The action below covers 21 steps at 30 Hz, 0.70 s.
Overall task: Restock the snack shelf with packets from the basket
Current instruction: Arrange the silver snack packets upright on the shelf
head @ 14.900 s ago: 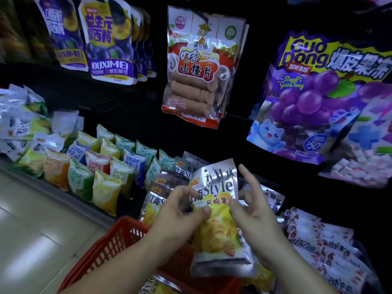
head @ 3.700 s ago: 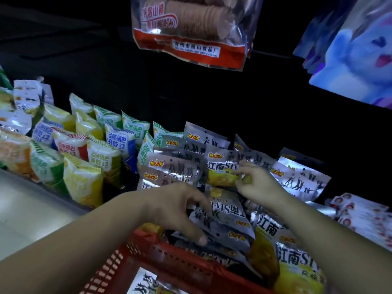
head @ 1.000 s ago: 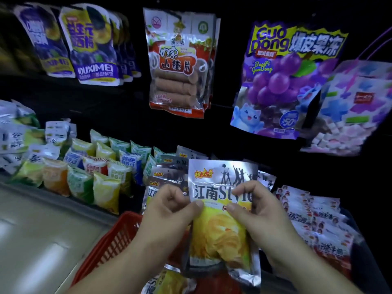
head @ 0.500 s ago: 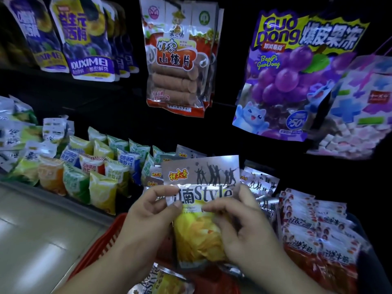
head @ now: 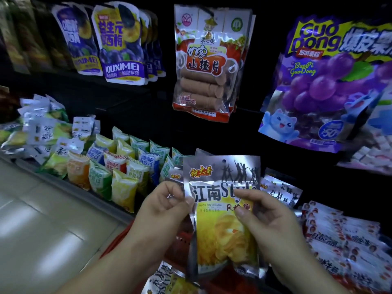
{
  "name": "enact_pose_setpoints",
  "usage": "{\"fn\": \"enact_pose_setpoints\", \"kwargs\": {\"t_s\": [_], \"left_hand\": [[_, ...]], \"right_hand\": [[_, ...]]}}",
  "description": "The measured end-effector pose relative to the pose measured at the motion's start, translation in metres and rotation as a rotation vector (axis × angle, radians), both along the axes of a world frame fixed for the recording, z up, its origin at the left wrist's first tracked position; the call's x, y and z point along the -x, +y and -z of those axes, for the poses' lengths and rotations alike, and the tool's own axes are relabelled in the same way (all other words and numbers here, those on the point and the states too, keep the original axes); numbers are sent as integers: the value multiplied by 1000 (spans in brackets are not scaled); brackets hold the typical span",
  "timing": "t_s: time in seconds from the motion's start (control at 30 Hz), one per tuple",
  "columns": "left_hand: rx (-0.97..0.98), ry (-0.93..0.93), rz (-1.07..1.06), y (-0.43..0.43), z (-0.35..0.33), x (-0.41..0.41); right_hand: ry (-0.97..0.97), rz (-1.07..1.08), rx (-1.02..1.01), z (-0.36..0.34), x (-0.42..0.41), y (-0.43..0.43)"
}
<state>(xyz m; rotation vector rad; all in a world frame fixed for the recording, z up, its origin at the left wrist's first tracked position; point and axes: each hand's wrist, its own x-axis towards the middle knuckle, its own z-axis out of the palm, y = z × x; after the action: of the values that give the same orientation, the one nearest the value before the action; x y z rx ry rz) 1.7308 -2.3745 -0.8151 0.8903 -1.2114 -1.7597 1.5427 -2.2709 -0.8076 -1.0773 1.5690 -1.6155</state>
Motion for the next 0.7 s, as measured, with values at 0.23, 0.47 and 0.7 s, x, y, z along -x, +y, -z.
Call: {"fn": "enact_pose_setpoints", "kwargs": {"t_s": [0.23, 0.47, 0.7], "left_hand": [[103, -5, 11, 11, -5, 4], [166, -125, -129, 6, -3, 6], [135, -220, 230, 20, -2, 4]], "right_hand": [[-14, 2, -8, 0, -2, 2], [-72, -295, -73, 1, -3, 12], [-51, -46, -101, 4, 12, 8]]}}
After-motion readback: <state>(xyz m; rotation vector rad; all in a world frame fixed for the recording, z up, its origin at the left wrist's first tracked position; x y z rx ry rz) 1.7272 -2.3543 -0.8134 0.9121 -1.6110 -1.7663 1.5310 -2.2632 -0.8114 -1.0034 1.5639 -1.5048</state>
